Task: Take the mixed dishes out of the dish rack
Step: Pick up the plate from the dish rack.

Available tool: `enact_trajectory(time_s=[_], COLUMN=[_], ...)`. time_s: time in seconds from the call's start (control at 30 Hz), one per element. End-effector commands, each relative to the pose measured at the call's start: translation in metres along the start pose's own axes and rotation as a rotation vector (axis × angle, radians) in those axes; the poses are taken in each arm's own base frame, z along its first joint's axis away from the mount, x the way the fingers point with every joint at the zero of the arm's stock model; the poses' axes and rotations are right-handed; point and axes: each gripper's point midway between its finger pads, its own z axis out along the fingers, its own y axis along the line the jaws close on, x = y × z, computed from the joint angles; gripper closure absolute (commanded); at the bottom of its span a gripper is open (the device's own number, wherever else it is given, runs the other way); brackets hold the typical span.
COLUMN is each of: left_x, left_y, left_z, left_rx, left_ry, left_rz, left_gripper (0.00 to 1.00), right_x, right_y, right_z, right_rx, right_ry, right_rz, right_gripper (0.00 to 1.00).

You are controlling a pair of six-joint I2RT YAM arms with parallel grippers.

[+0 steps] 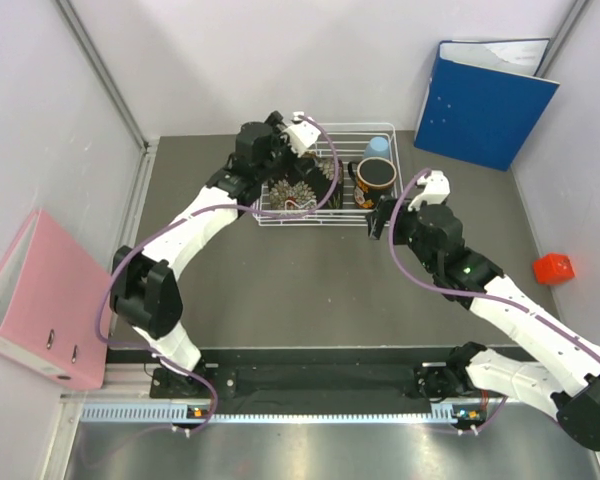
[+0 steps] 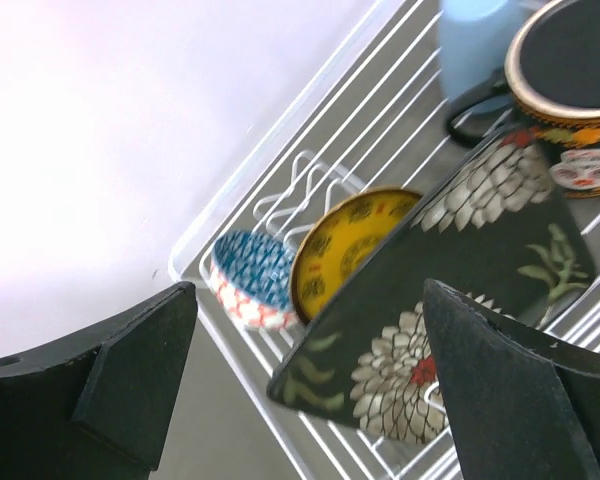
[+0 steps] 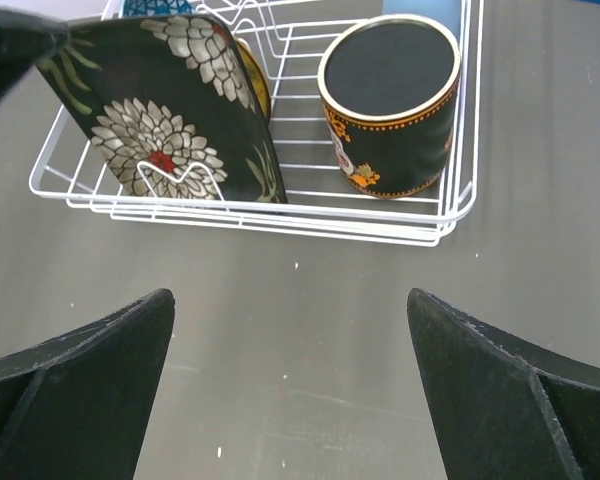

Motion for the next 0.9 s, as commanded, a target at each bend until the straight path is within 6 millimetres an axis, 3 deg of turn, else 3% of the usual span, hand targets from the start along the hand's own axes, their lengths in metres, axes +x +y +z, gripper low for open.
enact_trajectory(time_s=[0.0,0.03,0.1,0.17,0.3,0.43,0.47,0.53,0.57,0.6,0.63,0.67,0.73,0.77,0.83,0.87], left_x=[-0.026,-0.02,-0.03,-0.019,-0.024,-0.023,-0.011,-0.024,-0.002,-0.001,-0.017,0.004,0.003,0.018,0.018,0.029], left_y=[0.008,0.018,0.019,0.024,0.035,0.046,0.043,0.066,0.056,0.058,0.075,0.064,0.066,0.06,0.065,0.057], left_z=[0.002,0.002,-0.001,0.001,-0.002,-0.001,0.001,-0.006,-0.006,-0.011,-0.025,-0.027,-0.039,-0.04,-0.051,-0.053], left_rx=[0.127,0.133,0.209,0.262,0.316,0.277,0.259,0.124,0.112,0.08,0.0,0.003,-0.014,-0.018,-0.035,-0.023], left_ry=[-0.122,-0.124,-0.169,-0.159,-0.215,-0.223,-0.206,-0.281,-0.256,-0.273,-0.355,-0.33,-0.369,-0.348,-0.389,-0.379], left_rz=[0.02,-0.005,-0.056,-0.109,-0.119,-0.153,-0.18,-0.237,-0.299,-0.343,-0.415,-0.471,-0.542,-0.567,-0.576,-0.588], left_gripper=[0.02,0.03,0.07,0.08,0.07,0.07,0.07,0.06,0.06,0.05,0.05,0.05,0.05,0.05,0.05,0.06], right_x=[0.004,0.007,0.015,0.019,0.029,0.038,0.041,0.041,0.044,0.045,0.044,0.043,0.041,0.039,0.037,0.032], right_y=[0.006,0.006,0.006,0.005,0.001,0.002,0.002,0.005,0.005,0.006,0.008,0.011,0.017,0.02,0.021,0.021], right_z=[-0.002,0.0,0.003,0.005,0.008,0.011,0.013,0.016,0.017,0.018,0.018,0.019,0.019,0.017,0.015,0.012], right_rx=[-0.034,-0.034,-0.028,-0.02,-0.009,-0.014,-0.014,-0.024,-0.025,-0.029,-0.04,-0.051,-0.079,-0.094,-0.103,-0.106], right_ry=[0.003,0.013,0.04,0.054,0.077,0.093,0.099,0.092,0.093,0.091,0.085,0.079,0.077,0.074,0.073,0.06], right_rz=[0.006,0.006,0.001,-0.002,-0.002,0.016,0.021,0.033,0.042,0.052,0.059,0.077,0.087,0.087,0.081,0.079], right_gripper=[0.0,0.0,0.0,0.0,0.0,0.0,0.0,0.0,0.0,0.0,0.0,0.0,0.0,0.0,0.0,0.0])
